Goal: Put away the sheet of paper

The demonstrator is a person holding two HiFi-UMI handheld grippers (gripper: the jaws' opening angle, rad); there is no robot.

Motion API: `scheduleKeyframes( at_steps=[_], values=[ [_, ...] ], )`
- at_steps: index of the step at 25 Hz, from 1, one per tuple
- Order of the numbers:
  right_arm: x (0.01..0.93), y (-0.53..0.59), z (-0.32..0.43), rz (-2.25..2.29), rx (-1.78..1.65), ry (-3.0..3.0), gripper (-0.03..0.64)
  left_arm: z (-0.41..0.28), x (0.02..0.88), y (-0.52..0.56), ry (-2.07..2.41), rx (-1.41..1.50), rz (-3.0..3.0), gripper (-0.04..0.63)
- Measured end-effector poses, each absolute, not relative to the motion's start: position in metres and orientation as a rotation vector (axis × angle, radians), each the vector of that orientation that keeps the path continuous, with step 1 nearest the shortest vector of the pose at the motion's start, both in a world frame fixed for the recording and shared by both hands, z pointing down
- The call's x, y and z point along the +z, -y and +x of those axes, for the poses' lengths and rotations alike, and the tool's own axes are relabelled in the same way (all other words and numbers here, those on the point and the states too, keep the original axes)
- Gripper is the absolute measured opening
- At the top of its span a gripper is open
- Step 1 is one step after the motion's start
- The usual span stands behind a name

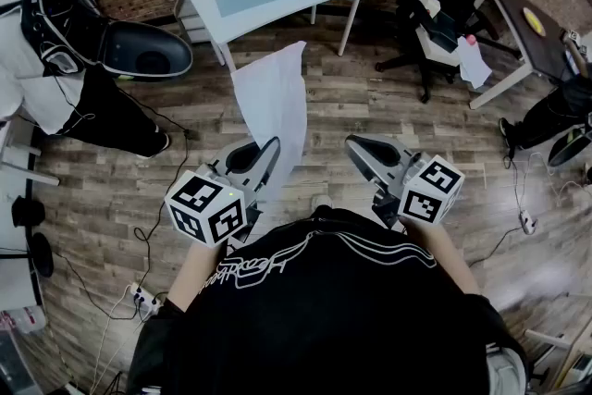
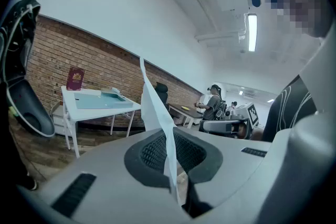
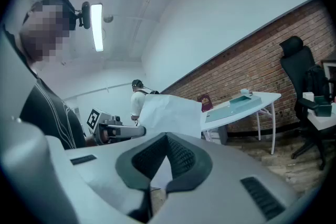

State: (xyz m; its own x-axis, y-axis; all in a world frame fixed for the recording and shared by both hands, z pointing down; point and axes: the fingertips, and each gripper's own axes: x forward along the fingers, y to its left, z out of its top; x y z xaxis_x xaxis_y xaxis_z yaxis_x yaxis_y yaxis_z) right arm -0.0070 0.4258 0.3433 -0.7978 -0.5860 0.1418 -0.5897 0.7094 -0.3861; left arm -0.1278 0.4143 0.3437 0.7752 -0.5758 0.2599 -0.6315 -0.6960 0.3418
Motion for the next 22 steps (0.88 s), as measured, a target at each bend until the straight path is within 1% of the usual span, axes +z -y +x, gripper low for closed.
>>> scheduleKeyframes(
  at_steps=[12, 17, 22],
  values=[
    [0.359, -0.383, 0.015, 1.014, 0.683, 2.917, 0.002, -0.108, 0.364, -0.374, 0.910, 0.216, 2.518, 0.037],
    [0.367, -0.334, 0.023, 0.994, 0.720, 2.917, 0.002, -0.101, 0.369, -0.325, 0.931, 0.230, 2.497, 0.037],
    [0.369, -0.266, 0.043, 0.995, 0.757, 2.918, 0.002, -0.090, 0.373, -0.253, 0.972, 0.215, 2.449, 0.037]
  ],
)
